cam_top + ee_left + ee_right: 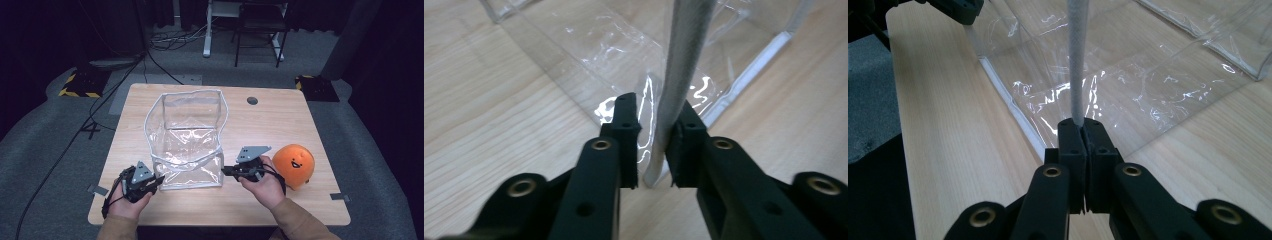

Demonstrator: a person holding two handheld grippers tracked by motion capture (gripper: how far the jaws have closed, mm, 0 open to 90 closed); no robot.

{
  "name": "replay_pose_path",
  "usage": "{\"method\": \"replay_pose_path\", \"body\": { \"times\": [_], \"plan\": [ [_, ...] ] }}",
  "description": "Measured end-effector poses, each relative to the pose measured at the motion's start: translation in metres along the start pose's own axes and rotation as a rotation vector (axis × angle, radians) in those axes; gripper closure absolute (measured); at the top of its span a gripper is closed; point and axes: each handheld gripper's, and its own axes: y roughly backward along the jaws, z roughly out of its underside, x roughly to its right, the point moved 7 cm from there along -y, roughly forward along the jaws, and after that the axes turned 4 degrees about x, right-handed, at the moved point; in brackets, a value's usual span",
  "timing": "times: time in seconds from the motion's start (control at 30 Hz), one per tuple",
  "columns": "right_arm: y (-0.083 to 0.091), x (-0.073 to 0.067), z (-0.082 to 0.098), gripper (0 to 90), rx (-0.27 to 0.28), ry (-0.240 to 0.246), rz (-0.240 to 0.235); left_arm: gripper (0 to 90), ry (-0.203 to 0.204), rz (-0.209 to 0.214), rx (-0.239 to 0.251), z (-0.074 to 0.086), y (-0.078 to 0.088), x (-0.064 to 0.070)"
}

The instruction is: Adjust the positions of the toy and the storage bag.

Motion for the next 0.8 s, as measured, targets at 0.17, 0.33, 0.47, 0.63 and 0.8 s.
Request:
{"method": "replay_pose_path", "body": {
  "times": [0.17, 0.33, 0.47, 0.63, 0.8],
  "plan": [
    [0.023, -0.005, 0.017, 88.5, -0.007, -0.015, 0.007, 85.1, -0.027, 0.070, -0.010, -0.007, -0.005, 0.020],
    [0.039, -0.009, 0.029, 88.5, -0.018, -0.026, 0.017, 86.1, -0.053, 0.102, -0.015, -0.011, -0.010, 0.034],
    [0.055, -0.011, 0.040, 88.5, -0.018, -0.045, 0.030, 86.3, -0.076, 0.140, -0.013, -0.015, -0.016, 0.049],
    [0.075, -0.011, 0.057, 88.5, -0.017, -0.082, 0.044, 86.5, -0.127, 0.189, -0.034, -0.020, -0.019, 0.072],
    [0.090, -0.018, 0.068, 88.5, -0.031, -0.085, 0.050, 86.5, -0.152, 0.219, -0.050, -0.022, -0.018, 0.086]
  ]
}}
